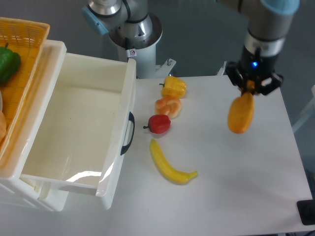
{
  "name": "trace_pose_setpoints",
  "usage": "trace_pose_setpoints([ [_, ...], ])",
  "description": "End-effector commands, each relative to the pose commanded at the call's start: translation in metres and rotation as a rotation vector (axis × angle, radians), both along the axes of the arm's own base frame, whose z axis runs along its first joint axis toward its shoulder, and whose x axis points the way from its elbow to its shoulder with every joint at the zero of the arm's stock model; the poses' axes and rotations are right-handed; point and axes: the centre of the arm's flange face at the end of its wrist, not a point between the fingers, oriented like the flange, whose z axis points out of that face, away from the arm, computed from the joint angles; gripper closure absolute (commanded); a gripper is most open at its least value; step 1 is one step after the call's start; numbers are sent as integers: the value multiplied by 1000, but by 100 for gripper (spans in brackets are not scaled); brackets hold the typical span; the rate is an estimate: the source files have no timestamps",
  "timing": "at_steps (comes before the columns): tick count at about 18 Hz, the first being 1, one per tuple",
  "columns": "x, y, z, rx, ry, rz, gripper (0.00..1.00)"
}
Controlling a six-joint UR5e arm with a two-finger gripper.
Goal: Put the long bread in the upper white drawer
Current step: 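Carry the held orange long bread over the open white drawer, then lower the bread into the drawer and open the gripper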
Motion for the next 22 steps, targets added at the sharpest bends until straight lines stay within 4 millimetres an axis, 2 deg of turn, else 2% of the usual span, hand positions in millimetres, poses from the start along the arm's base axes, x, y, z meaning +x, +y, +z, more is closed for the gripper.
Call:
trace_pose_setpoints([
  [2,28,19,12,21,4,33,100],
  [3,51,40,14,38,-10,64,100],
  [5,84,60,23,101,-45,114,100],
  [8,102,67,41,160,-55,140,100],
  [10,117,78,40,183,-90,175,100],
  [12,137,93,37,195,-116,225,100],
  [13,151,108,30,216,-118,244,100],
  [15,167,122,20,229,-119,237,100],
  [18,180,139,2,221,-131,223,99],
  [22,199,166,-20,195,-145,161,72],
])
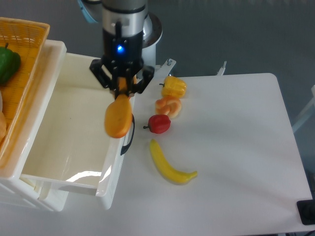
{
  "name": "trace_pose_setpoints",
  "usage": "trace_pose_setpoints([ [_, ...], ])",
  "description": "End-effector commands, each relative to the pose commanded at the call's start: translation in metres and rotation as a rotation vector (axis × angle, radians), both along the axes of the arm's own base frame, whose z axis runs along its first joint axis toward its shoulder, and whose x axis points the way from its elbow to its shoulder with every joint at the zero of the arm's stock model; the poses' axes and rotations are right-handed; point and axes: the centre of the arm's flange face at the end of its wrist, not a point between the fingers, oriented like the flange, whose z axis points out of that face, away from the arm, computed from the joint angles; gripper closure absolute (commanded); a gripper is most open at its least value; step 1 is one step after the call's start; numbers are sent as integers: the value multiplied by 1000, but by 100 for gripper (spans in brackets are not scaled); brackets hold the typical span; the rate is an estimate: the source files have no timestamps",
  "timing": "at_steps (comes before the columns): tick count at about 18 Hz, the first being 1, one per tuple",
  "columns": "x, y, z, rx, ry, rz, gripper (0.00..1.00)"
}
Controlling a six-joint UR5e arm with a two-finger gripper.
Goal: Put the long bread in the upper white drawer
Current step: 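Lower the bread into the drawer and open the gripper, then raise the open gripper up out of the drawer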
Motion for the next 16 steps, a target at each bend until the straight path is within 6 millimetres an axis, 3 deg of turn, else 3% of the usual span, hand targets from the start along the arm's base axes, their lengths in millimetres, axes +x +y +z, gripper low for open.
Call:
trace_pose_setpoints([
  [2,11,7,-8,-8,-2,-30,46],
  [6,36,-3,-18,-36,20,-165,27],
  [8,38,-7,-24,-73,40,-168,20],
  [10,47,-6,-25,-107,72,-181,0],
  [16,42,-7,-23,-124,98,-172,0],
])
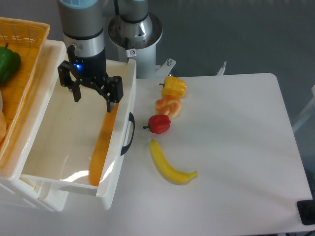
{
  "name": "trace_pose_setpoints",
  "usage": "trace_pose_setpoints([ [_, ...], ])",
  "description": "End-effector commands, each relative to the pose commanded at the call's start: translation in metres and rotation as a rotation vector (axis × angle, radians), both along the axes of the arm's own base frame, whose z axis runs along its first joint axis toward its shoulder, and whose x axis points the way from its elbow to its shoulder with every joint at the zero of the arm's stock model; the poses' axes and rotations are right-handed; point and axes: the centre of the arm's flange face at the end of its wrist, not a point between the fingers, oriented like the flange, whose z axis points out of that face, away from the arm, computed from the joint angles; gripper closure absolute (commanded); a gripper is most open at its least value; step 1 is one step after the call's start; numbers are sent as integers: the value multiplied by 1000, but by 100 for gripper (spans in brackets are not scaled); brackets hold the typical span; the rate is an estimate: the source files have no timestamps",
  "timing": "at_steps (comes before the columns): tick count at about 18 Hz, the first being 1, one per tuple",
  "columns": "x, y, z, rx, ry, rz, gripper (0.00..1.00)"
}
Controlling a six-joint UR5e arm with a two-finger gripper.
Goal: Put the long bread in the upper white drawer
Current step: 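Raise the open gripper up out of the drawer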
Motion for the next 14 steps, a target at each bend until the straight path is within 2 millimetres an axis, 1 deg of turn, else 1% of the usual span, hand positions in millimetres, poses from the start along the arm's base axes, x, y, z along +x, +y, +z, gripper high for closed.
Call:
trace_pose_setpoints([
  [2,-6,-3,5,11,12,11,0],
  [3,-14,-6,7,11,29,24,0],
  [4,-30,-13,12,1,55,33,0],
  [6,-56,-25,18,-5,86,-7,0],
  [9,-118,-59,21,-10,134,-26,0],
  [10,-144,-78,22,-20,145,-21,0],
  [11,-165,-93,22,-28,151,-7,0],
  [12,-186,-106,20,-35,155,-8,0],
  [14,-227,-132,10,-60,156,-29,0],
])
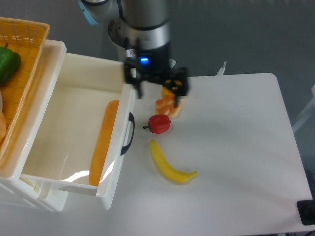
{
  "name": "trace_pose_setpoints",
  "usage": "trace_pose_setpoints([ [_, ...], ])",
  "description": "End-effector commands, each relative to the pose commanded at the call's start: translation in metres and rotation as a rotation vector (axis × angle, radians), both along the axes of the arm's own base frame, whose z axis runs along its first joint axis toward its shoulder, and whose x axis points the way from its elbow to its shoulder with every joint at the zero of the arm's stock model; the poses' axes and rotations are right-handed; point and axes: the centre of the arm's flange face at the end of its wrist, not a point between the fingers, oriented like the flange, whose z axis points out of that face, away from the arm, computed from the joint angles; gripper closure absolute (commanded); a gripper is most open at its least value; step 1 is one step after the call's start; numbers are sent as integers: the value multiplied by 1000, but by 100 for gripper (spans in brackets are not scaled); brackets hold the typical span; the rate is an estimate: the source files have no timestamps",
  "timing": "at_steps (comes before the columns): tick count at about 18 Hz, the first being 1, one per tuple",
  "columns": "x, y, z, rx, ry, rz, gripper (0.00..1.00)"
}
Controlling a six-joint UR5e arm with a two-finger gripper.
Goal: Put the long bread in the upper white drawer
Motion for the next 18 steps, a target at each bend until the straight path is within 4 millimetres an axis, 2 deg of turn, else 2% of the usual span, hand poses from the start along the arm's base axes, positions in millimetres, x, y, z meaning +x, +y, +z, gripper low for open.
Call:
trace_pose_setpoints([
  [1,-20,-12,-4,-6,-2,-7,0],
  [4,-72,-37,-38,-40,-32,-23,0],
  [9,-132,-52,-116,-115,-122,-174,0],
  [12,-141,-50,-150,-147,-162,-268,0],
  [14,-159,-68,-170,-145,-189,-241,0],
  [18,-165,-67,-186,-148,-208,-243,0],
])
